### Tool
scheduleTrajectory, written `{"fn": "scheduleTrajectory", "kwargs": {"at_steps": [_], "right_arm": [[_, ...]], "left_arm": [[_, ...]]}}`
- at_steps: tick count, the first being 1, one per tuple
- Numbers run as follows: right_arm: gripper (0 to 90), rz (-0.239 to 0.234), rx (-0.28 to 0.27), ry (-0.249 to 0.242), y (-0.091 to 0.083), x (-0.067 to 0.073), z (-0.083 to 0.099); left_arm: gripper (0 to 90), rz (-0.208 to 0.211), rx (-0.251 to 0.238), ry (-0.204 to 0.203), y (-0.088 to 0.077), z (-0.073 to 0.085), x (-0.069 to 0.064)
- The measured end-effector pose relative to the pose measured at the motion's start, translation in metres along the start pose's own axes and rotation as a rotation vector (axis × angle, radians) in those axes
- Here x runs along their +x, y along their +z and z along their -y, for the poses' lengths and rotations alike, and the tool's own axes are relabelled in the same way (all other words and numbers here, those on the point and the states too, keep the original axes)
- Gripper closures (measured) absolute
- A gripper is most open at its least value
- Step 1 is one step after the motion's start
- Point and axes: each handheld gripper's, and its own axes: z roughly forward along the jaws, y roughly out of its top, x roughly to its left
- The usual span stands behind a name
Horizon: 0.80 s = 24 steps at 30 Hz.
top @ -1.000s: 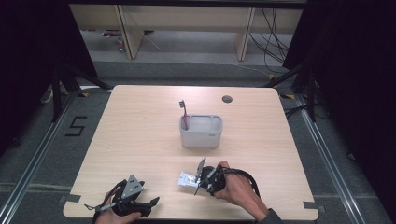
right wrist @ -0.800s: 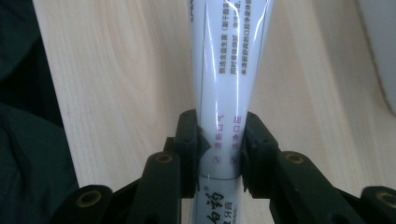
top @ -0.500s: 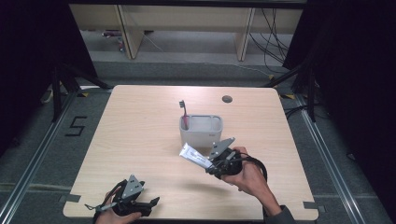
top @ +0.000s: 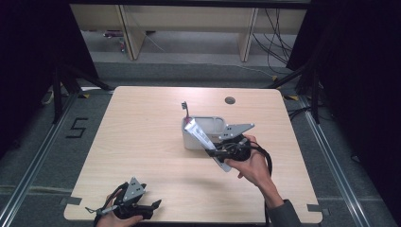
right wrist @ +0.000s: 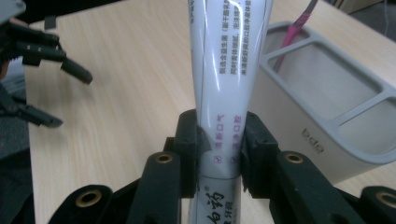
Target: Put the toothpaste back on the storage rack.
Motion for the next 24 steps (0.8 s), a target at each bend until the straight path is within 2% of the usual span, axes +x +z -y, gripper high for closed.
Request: {"fn": "scheduleTrajectory", "kwargs": {"at_steps": [1,2,3,5,6,8,9,11,12,13,14,15,17,18,19,20,21,22,23,24], "right_arm": [[71.8,-0.005,-0.011,0.015,0.0,-0.002,0.0],[71.8,-0.008,-0.019,0.026,0.001,-0.004,-0.001],[71.8,-0.004,-0.022,0.03,0.0,-0.006,-0.002],[71.9,0.009,-0.026,0.035,0.0,-0.01,-0.003],[71.9,0.019,-0.04,0.042,0.0,-0.011,-0.004],[71.9,0.011,-0.045,0.061,-0.001,-0.013,-0.006],[71.9,0.026,-0.064,0.04,-0.002,-0.015,-0.008],[72.0,0.019,-0.079,0.061,-0.003,-0.014,-0.011],[71.9,0.023,-0.09,0.046,-0.003,-0.017,-0.013],[72.0,0.02,-0.087,0.061,-0.004,-0.017,-0.015],[72.0,0.028,-0.1,0.053,-0.003,-0.019,-0.017],[72.0,0.037,-0.112,0.068,-0.003,-0.018,-0.019],[72.0,0.033,-0.119,0.069,-0.003,-0.022,-0.024],[72.0,0.05,-0.134,0.06,-0.003,-0.024,-0.026],[72.0,0.032,-0.141,0.074,-0.002,-0.025,-0.028],[72.0,0.043,-0.136,0.074,-0.003,-0.025,-0.03],[72.0,0.038,-0.144,0.07,-0.003,-0.027,-0.033],[72.0,0.054,-0.153,0.062,-0.003,-0.028,-0.034],[72.0,0.043,-0.163,0.082,-0.002,-0.029,-0.036],[72.0,0.053,-0.178,0.087,-0.002,-0.03,-0.038]], "left_arm": [[21.5,0.0,0.002,0.003,0.0,0.0,0.0],[21.5,0.009,-0.015,-0.02,0.001,0.001,-0.002],[21.5,0.009,-0.015,-0.009,0.0,0.001,-0.001],[21.5,0.006,-0.013,-0.016,0.001,0.0,-0.001],[21.5,0.001,0.002,0.001,0.0,0.0,0.0],[21.6,0.0,0.004,0.002,0.0,0.0,0.0],[21.6,0.0,0.002,0.0,0.0,0.0,0.0],[21.6,0.0,0.0,-0.002,0.0,0.0,0.0],[21.7,0.001,0.003,0.002,0.0,0.0,0.0],[21.6,-0.002,0.006,0.002,0.0,0.001,0.0],[21.7,-0.001,-0.001,-0.008,0.0,0.001,-0.001],[21.7,0.003,-0.004,-0.009,0.0,0.0,0.0],[21.7,0.01,-0.013,-0.018,0.0,-0.001,-0.001],[21.7,0.002,-0.009,-0.007,0.001,0.0,0.0],[21.7,0.001,0.002,0.001,0.0,0.0,0.0],[21.7,0.013,-0.018,-0.023,0.001,0.001,-0.002],[21.7,0.01,-0.013,-0.019,0.0,0.001,-0.002],[21.6,0.007,-0.009,-0.01,0.0,0.0,-0.001],[21.7,0.0,-0.001,0.005,-0.001,0.001,0.0],[21.7,-0.001,-0.002,0.003,-0.001,0.001,0.0]]}}
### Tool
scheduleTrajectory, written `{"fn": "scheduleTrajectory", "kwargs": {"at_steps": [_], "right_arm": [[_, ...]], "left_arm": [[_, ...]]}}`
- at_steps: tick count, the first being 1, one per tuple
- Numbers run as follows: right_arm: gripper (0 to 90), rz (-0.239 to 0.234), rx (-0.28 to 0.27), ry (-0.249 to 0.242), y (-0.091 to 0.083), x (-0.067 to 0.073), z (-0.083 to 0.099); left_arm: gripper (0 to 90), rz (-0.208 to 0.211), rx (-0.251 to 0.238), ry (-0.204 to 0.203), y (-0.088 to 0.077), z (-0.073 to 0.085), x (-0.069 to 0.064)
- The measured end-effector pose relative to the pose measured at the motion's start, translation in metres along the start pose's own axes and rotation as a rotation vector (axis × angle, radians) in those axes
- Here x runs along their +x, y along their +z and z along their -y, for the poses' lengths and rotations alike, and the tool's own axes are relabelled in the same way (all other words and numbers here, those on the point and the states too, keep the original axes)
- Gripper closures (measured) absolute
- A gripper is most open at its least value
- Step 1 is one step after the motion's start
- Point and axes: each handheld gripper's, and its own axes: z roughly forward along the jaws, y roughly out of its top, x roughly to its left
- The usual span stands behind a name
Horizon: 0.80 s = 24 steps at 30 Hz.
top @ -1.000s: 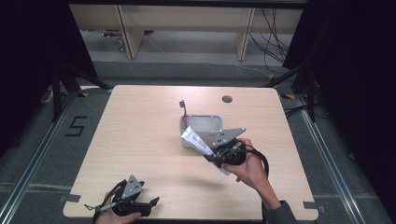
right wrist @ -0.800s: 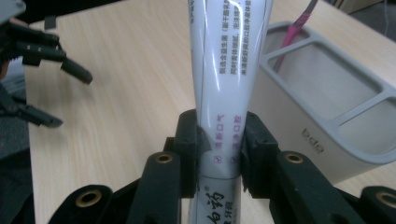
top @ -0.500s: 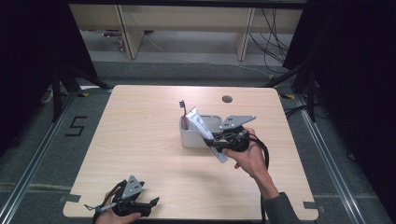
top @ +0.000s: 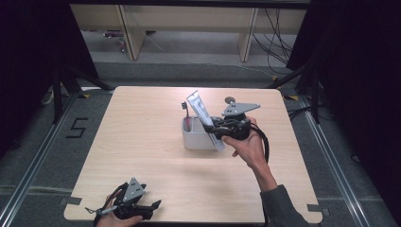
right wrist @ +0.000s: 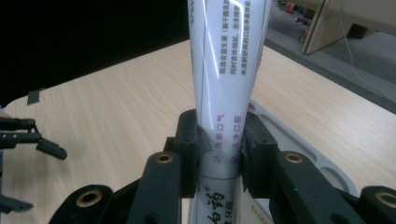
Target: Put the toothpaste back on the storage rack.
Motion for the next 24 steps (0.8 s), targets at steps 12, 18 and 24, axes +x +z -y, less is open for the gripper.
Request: {"fn": "scheduleTrajectory", "kwargs": {"at_steps": [12,18,24], "right_arm": [[71.9,0.054,-0.047,0.003,0.011,-0.014,-0.018],[71.9,0.057,-0.045,0.034,0.018,-0.023,-0.025],[71.9,0.087,-0.064,0.036,0.024,-0.027,-0.029]], "left_arm": [[21.6,0.007,-0.007,-0.008,0.0,0.0,0.0],[21.5,0.009,-0.008,-0.01,0.0,0.0,0.0],[21.5,0.011,-0.01,-0.007,0.0,0.0,-0.001]]}}
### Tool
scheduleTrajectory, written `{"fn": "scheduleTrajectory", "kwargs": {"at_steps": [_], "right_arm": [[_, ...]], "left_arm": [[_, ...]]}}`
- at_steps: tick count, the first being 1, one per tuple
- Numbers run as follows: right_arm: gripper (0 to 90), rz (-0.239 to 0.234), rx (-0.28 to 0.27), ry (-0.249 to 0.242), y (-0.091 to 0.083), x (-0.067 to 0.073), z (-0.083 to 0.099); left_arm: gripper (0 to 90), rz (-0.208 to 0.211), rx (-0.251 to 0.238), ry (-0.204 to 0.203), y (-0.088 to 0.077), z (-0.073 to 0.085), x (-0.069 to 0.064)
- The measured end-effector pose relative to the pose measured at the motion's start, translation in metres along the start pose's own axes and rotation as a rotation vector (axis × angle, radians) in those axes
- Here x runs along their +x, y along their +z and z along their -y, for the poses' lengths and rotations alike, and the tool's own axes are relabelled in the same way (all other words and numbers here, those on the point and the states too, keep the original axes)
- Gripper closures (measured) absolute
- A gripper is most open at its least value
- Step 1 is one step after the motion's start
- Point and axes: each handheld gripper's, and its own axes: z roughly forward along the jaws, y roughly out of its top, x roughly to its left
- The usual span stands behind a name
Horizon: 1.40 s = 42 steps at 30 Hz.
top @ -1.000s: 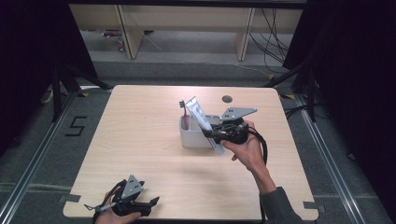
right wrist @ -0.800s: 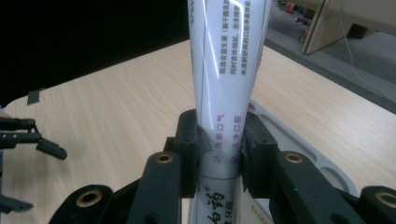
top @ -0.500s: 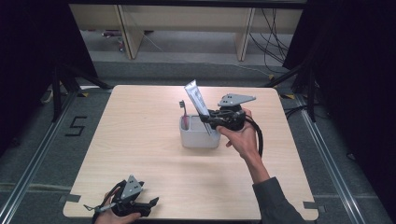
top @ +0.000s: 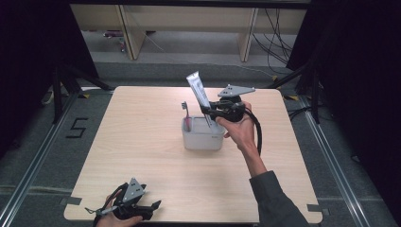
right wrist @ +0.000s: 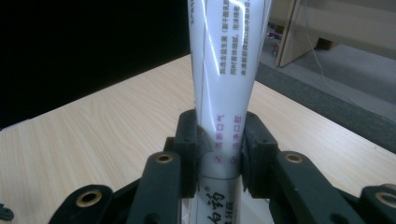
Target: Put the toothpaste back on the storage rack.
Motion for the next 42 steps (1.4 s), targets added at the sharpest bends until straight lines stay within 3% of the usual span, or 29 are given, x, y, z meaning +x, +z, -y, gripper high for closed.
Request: {"fn": "scheduleTrajectory", "kwargs": {"at_steps": [8,10,11,13,14,21,23,26,31,32,34,36,37,39,42], "right_arm": [[71.8,0.015,0.007,0.009,0.011,-0.007,0.002],[71.8,0.017,-0.003,0.021,0.014,-0.008,0.003],[71.8,0.0,-0.011,0.019,0.017,-0.009,0.003],[71.8,0.028,-0.019,0.003,0.019,-0.01,0.003],[71.8,0.019,-0.008,0.023,0.02,-0.009,0.003],[71.6,0.037,-0.012,0.013,0.031,-0.015,0.009],[71.6,0.034,-0.011,0.042,0.034,-0.015,0.012],[71.5,0.052,-0.013,0.031,0.038,-0.019,0.014],[71.4,0.042,-0.017,0.053,0.045,-0.02,0.018],[71.4,0.045,-0.014,0.038,0.045,-0.02,0.018],[71.4,0.025,-0.008,0.082,0.046,-0.017,0.02],[71.3,0.029,-0.022,0.058,0.048,-0.018,0.021],[71.3,0.018,-0.014,0.088,0.048,-0.017,0.022],[71.3,0.028,-0.023,0.065,0.049,-0.017,0.023],[71.2,0.013,-0.018,0.082,0.05,-0.016,0.024]], "left_arm": [[21.5,0.005,-0.015,-0.009,0.001,0.0,0.0],[21.5,0.0,0.0,0.0,0.0,0.0,0.0],[21.5,0.005,-0.006,-0.002,0.0,0.0,0.0],[21.5,0.006,-0.006,-0.001,0.0,0.0,0.0],[21.5,0.006,-0.006,-0.002,0.0,0.0,0.0],[21.5,0.008,-0.012,-0.009,0.001,0.001,-0.001],[21.5,0.009,-0.011,-0.009,0.001,0.001,-0.001],[21.5,0.009,-0.011,-0.01,0.001,0.001,-0.001],[21.5,0.007,0.0,-0.009,0.0,0.0,-0.002],[21.5,0.006,-0.001,-0.009,0.0,0.0,-0.002],[21.5,-0.001,0.013,0.011,-0.001,0.0,0.0],[21.5,-0.001,0.013,0.008,-0.001,0.0,0.0],[21.5,0.0,0.013,0.011,-0.001,0.0,0.0],[21.5,0.0,0.016,0.012,-0.001,0.001,0.0],[21.6,0.0,0.015,0.013,-0.001,0.0,-0.001]]}}
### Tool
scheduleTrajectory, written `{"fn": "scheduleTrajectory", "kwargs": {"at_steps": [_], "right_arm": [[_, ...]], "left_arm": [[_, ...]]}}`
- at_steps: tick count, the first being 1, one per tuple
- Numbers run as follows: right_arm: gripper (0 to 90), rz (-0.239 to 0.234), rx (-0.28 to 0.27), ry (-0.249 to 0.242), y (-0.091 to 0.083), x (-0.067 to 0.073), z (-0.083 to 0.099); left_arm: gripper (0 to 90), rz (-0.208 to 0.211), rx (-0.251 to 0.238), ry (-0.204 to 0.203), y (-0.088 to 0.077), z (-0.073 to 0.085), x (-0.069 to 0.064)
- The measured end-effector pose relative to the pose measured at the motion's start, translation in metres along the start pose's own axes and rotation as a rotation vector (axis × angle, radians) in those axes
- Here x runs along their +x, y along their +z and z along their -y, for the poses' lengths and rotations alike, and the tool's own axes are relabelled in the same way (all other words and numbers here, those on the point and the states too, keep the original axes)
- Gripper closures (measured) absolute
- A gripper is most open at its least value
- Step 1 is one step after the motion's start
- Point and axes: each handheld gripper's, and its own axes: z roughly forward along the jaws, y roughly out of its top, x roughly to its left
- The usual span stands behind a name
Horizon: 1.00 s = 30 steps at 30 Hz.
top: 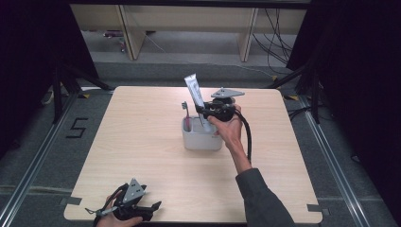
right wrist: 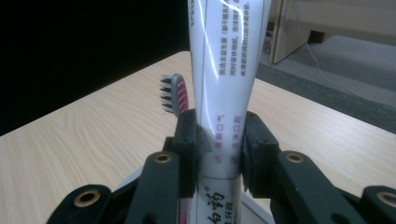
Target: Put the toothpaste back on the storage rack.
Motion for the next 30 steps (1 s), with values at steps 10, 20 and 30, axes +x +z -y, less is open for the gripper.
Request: {"fn": "scheduleTrajectory", "kwargs": {"at_steps": [10,20,30], "right_arm": [[70.8,0.005,-0.017,0.015,0.004,-0.003,0.01],[70.4,0.009,0.016,0.037,0.006,-0.003,0.021],[68.2,0.014,0.041,0.023,0.009,-0.003,0.026]], "left_arm": [[21.5,0.0,-0.001,-0.002,0.0,0.0,0.0],[21.5,0.011,-0.014,-0.019,0.002,0.001,-0.002],[21.5,0.012,-0.012,-0.015,0.002,0.001,-0.003]]}}
